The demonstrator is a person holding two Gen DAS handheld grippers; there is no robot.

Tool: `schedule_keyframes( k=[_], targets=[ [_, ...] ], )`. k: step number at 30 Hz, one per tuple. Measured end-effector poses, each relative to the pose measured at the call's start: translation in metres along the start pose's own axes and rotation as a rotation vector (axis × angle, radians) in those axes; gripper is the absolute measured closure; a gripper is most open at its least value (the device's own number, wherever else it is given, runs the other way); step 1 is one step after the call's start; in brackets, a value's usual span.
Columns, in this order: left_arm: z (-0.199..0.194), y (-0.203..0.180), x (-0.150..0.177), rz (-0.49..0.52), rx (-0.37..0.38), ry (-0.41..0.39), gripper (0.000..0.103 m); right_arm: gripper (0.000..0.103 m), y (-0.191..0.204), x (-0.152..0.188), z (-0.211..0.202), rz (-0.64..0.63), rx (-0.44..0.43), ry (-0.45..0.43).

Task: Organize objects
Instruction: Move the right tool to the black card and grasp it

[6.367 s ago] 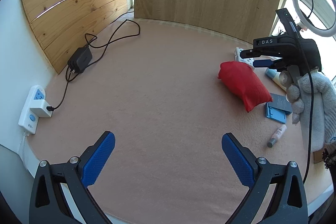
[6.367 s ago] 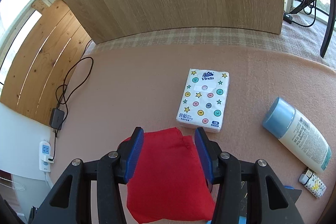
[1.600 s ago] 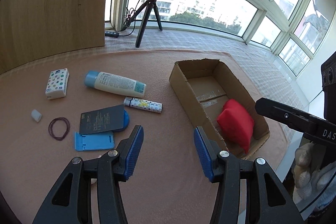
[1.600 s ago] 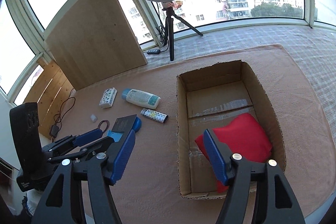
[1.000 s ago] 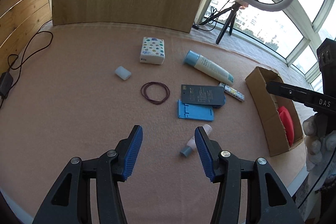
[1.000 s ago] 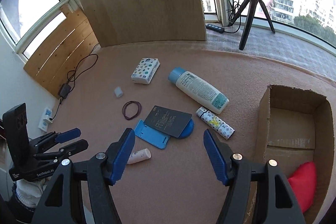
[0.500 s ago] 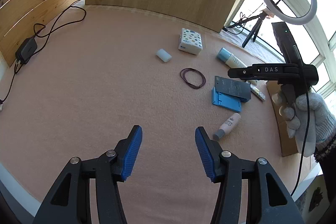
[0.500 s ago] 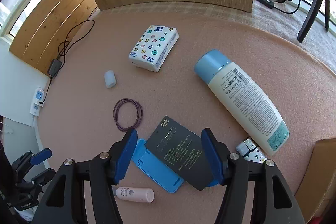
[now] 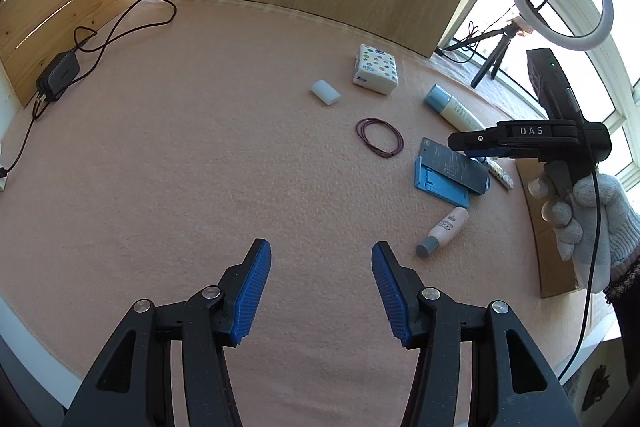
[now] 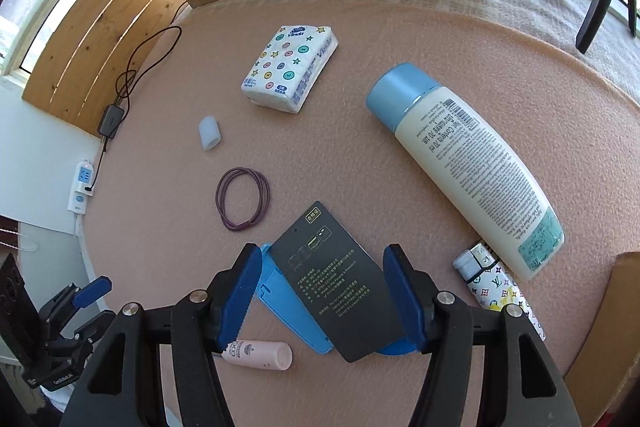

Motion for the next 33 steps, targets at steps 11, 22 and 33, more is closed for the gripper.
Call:
schedule_keyframes(
  k=[11, 22, 33],
  targets=[
    [-0.002, -0.009, -0.002, 0.022, 0.021, 0.0, 0.047, 0.044, 0.034, 0.018, 0.008, -0.201, 0.141, 0.067],
    [-0.004, -0.004, -0.002, 0.01, 0.025, -0.004, 0.047, 0.047, 0.044, 0.046, 0.011, -0.216, 0.109, 0.121],
    [-0.002, -0.008, -0.003, 0.018, 0.034, -0.001, 0.047, 0.046, 0.028, 0.048, 0.015, -0.089, 0.115, 0.097]
  ],
)
Point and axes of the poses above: each gripper's, at about its wrist camera, not at the fingertips, and z roughly the way its jaws point, y to its left, x to its underside, the point moved 4 cm from there along z, roughly the way its jaws point, and after that the axes turned 6 degrees about -z, right-handed, at the moved point
